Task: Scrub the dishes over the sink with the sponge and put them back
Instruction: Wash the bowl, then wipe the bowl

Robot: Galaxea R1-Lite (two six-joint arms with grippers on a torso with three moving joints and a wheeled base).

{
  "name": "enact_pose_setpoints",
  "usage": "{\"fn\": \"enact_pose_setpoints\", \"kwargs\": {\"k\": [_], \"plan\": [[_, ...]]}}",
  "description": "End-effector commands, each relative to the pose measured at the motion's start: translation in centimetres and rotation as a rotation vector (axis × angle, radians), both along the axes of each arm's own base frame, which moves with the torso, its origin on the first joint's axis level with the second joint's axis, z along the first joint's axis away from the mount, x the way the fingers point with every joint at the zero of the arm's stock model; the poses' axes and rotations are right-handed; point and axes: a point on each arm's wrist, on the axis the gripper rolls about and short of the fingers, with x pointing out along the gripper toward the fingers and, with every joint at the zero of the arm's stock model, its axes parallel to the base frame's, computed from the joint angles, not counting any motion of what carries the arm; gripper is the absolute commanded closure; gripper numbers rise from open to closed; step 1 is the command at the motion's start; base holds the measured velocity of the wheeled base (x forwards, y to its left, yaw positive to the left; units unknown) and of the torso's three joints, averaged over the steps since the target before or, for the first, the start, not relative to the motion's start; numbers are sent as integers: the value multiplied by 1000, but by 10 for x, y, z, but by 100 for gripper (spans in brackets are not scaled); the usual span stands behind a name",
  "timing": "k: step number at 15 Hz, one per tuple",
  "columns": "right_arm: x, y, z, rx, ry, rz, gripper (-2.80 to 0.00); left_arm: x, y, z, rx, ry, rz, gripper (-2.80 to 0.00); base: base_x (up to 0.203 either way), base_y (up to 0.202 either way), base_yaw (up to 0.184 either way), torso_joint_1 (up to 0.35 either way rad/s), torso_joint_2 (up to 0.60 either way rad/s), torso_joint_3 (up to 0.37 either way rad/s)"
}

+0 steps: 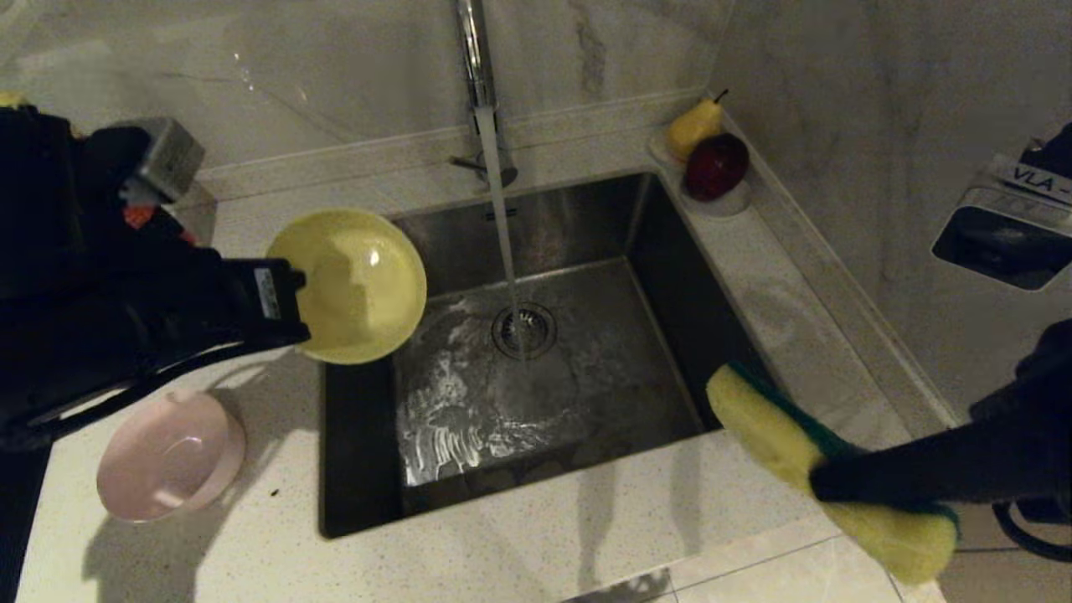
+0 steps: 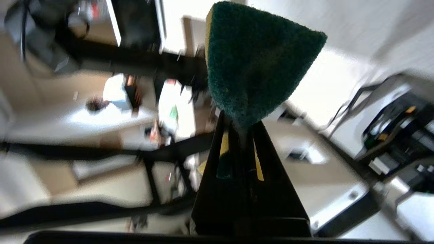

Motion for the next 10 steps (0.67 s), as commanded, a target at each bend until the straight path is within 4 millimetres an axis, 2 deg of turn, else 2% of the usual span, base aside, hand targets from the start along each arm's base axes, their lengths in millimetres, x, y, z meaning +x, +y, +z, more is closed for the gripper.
{"fn": "enact_pose_setpoints", "kwargs": {"k": [1, 5, 10], "plan": [[-9, 8, 3, -16, 26, 74, 0, -34, 10, -15, -61, 290, -117, 0, 0, 0, 0, 0, 0, 0], [-12, 32, 3, -38, 48, 174, 0, -44, -5, -28, -79, 351, -213, 0, 0, 0, 0, 0, 0, 0], [-2, 83, -10, -102, 95, 270, 0, -46, -12, -32, -63, 366, -252, 0, 0, 0, 0, 0, 0, 0]]}}
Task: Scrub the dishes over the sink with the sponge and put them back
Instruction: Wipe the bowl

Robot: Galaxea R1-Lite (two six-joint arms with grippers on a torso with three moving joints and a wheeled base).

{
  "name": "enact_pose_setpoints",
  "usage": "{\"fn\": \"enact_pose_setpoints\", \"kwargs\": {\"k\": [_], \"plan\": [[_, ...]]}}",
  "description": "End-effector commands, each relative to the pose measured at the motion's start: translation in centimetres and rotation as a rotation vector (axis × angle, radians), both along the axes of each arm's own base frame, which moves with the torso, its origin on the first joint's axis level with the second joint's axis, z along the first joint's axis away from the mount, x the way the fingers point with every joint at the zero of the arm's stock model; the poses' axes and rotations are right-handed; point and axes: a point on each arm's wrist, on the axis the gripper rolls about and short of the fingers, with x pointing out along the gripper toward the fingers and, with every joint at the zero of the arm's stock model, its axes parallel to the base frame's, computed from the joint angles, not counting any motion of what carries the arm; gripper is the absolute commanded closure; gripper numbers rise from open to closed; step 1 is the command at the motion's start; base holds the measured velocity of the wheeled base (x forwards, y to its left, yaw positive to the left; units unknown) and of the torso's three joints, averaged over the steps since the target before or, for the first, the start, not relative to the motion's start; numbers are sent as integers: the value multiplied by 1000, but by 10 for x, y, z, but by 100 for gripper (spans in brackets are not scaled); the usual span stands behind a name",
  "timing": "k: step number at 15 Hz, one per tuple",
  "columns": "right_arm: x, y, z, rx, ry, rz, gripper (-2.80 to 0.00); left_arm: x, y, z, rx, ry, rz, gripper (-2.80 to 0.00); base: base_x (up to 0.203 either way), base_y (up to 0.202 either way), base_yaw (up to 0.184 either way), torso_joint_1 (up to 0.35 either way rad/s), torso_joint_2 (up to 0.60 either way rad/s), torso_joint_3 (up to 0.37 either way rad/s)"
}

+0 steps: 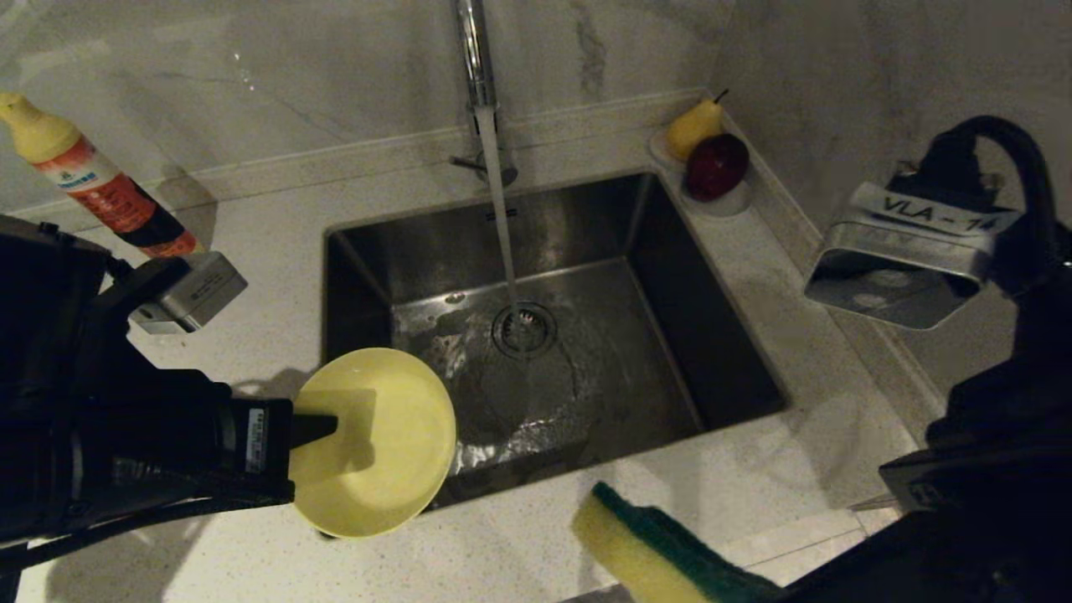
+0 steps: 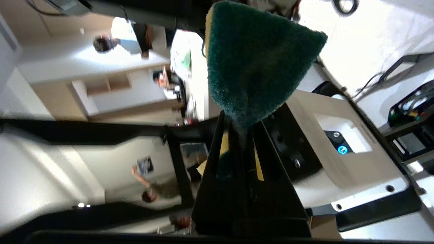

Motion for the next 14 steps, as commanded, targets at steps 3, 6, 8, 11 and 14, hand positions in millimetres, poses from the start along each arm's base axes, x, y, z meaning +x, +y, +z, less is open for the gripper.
{"fn": "enact_pose_setpoints", "kwargs": {"k": [3, 6, 8, 11, 14], "plan": [[17, 57, -29, -111, 71, 67, 0, -3, -8, -4, 18, 11, -43, 0, 0, 0, 0, 0, 0, 0], [21, 88, -46, -179, 82, 79, 0, -6, -11, -14, 42, 39, -74, 0, 0, 0, 0, 0, 0, 0], [28, 104, -49, -187, 79, 66, 0, -9, -13, -20, 52, 53, -93, 0, 0, 0, 0, 0, 0, 0], [40, 117, -47, -179, 84, 18, 0, -2, -19, -36, 43, 14, -77, 0, 0, 0, 0, 0, 0, 0], [60, 127, -46, -162, 78, -22, 0, 4, -28, -46, 35, -30, -63, 0, 0, 0, 0, 0, 0, 0]]}}
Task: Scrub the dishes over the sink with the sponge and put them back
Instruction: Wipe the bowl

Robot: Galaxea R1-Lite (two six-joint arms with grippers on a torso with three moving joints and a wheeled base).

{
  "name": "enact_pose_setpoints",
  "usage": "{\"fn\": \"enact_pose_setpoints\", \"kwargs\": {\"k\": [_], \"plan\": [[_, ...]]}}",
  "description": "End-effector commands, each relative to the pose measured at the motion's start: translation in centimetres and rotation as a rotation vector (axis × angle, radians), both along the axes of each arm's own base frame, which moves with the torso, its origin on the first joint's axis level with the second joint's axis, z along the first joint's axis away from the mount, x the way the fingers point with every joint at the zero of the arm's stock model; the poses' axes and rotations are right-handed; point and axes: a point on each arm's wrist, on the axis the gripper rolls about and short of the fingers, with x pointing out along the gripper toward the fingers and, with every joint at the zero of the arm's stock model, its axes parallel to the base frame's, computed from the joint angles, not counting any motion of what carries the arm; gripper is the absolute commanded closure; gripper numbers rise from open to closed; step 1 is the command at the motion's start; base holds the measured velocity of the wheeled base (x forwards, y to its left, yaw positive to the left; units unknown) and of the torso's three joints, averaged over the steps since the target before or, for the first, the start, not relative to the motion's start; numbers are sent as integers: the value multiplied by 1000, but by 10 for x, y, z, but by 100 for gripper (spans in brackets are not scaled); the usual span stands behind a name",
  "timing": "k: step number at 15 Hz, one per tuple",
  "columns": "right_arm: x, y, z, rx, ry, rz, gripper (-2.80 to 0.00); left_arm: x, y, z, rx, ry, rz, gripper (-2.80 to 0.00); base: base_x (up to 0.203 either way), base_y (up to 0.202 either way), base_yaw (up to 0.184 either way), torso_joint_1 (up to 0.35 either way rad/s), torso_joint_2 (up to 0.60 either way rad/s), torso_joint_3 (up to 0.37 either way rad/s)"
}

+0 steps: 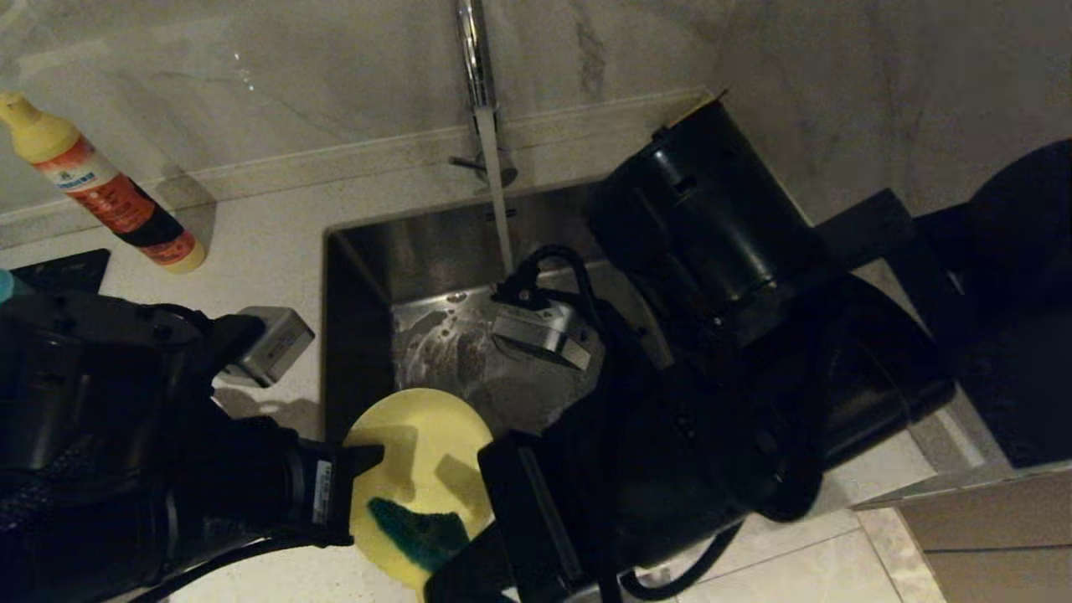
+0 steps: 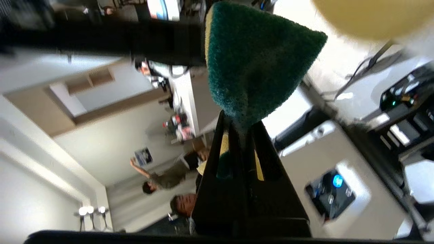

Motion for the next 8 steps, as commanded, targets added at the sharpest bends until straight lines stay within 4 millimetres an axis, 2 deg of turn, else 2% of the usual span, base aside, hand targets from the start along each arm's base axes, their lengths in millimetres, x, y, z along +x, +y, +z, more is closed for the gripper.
{"fn": "enact_pose_setpoints", "kwargs": {"k": [1, 4, 8], "plan": [[17, 14, -9, -21, 18, -23, 0, 2, -5, -8, 8, 13, -10, 0, 0, 0, 0, 0, 0, 0], [28, 22, -18, -75, 23, -63, 0, 0, -4, -6, 1, 7, -9, 0, 0, 0, 0, 0, 0, 0], [43, 18, -22, -83, 31, -110, 0, -3, -1, 0, -17, -16, -7, 0, 0, 0, 0, 0, 0, 0]]}}
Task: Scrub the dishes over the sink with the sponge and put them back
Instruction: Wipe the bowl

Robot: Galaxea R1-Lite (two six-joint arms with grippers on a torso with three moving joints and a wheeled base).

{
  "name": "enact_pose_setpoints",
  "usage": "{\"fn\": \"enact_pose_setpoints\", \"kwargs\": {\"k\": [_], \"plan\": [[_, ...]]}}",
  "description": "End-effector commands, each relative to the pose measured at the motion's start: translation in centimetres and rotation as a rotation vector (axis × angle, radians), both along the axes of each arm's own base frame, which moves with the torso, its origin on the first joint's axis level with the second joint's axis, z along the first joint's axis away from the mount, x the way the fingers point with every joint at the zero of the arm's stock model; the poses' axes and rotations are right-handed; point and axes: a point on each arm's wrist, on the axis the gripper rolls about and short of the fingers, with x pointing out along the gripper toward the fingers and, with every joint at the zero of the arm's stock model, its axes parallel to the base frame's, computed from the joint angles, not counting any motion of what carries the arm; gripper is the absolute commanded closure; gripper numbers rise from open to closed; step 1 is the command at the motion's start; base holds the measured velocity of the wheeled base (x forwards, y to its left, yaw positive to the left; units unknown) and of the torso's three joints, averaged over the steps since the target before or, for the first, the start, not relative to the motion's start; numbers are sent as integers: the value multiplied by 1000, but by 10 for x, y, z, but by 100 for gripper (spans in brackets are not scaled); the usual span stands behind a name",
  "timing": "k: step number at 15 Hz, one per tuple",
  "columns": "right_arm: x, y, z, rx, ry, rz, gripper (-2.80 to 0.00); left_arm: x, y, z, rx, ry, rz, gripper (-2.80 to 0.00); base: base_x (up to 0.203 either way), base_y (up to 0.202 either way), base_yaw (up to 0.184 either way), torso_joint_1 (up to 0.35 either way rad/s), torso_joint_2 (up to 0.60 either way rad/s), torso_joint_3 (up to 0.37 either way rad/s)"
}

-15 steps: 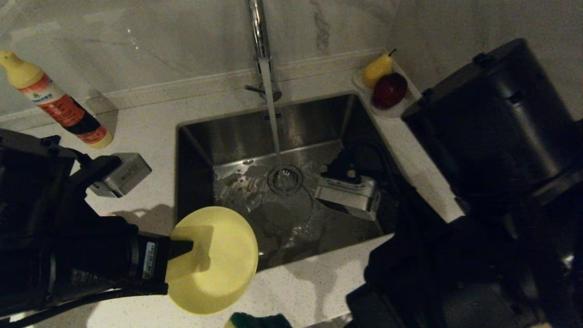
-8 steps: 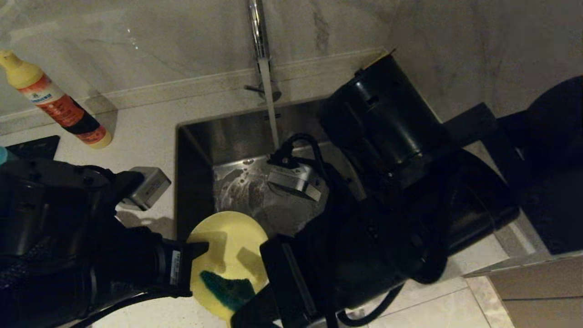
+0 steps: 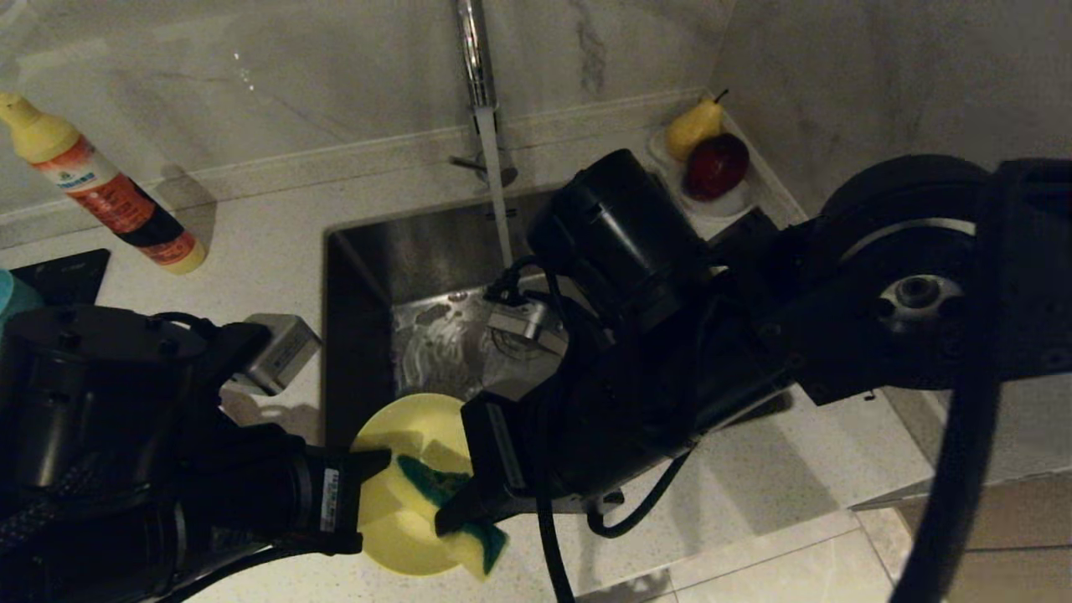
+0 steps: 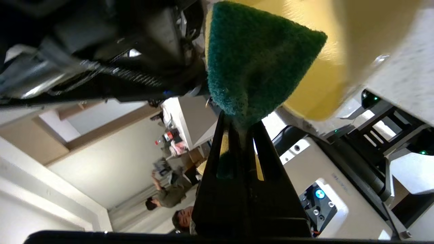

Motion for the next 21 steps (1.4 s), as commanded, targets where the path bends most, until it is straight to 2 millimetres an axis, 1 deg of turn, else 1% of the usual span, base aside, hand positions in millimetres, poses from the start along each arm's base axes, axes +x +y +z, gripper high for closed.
{"fn": "enact_pose_setpoints", "kwargs": {"k": [1, 3, 7, 11, 15, 21], "plan": [[7, 1, -6, -14, 16, -14, 0, -2, 2, 5, -15, -19, 2, 0, 0, 0, 0, 0, 0, 0], [8, 3, -7, -14, 15, -15, 0, -4, 3, 7, -20, -30, -4, 0, 0, 0, 0, 0, 0, 0], [15, 14, -7, -4, 6, -26, 0, -6, 0, 1, 7, -13, -35, 0, 0, 0, 0, 0, 0, 0], [20, 22, -14, -16, 5, -46, 0, -8, -3, -2, 23, -10, -49, 0, 0, 0, 0, 0, 0, 0], [18, 22, -16, -35, 18, -42, 0, -7, -3, -2, 26, -13, -41, 0, 0, 0, 0, 0, 0, 0], [11, 12, -11, -73, 43, -41, 0, 0, -5, -4, 79, -82, 49, 0, 0, 0, 0, 0, 0, 0]]}}
